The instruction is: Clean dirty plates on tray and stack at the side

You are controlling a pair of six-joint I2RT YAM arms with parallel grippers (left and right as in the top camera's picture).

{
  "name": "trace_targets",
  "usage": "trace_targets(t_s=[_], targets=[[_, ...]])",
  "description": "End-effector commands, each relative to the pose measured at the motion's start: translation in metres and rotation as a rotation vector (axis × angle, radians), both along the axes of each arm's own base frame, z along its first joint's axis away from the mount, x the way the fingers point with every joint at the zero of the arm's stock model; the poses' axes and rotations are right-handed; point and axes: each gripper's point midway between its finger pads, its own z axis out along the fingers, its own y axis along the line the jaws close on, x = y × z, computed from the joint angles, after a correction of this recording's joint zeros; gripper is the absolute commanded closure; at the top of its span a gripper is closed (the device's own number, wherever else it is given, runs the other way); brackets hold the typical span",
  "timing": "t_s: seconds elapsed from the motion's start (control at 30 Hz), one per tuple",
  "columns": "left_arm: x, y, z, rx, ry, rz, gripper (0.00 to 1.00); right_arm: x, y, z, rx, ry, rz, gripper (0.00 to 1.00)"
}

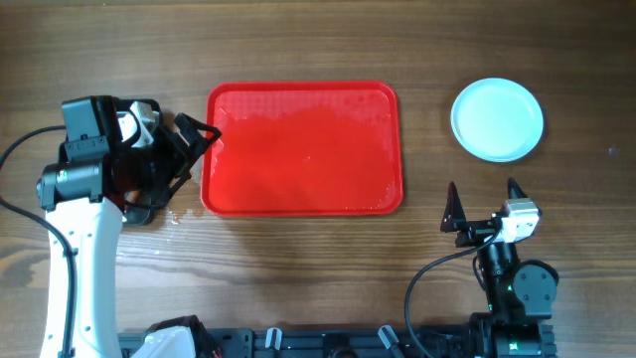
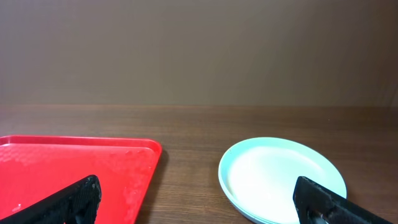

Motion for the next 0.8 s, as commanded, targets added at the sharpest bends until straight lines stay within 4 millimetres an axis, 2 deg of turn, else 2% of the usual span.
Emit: trace_targets(t_s=[0.0,0.43,0.5,0.63,0.7,0.77], targets=[[-0.001,-0.003,0.004,-0.011,-0.014,-0.012,0.00,-0.001,-0.001,0.003,-0.018,-0.017,-0.006,0.00],[-0.001,-0.001,0.003,0.002,-0.012,-0.007,0.00,-0.001,-0.001,0.003,-0.017,-0.017,-0.006,0.00],[-0.001,0.016,-0.006,0.101,0.012,0.044,0.00,-0.001,-0.001,0.003,-0.017,-0.017,-0.006,0.00],[-0.027,0.021,-0.023,0.173,0.128,0.057,0.00,-0.001,-0.001,0.003,-0.017,-0.017,-0.006,0.00],[-0.042,0.023,-0.048,0.281,0.139,0.052,0.00,-0.001,-0.001,0.003,-0.017,-0.017,-0.006,0.00],[-0.047,0.017,-0.069,0.310,0.078,0.032,0.00,-0.001,-0.001,0.003,-0.017,-0.017,-0.006,0.00]])
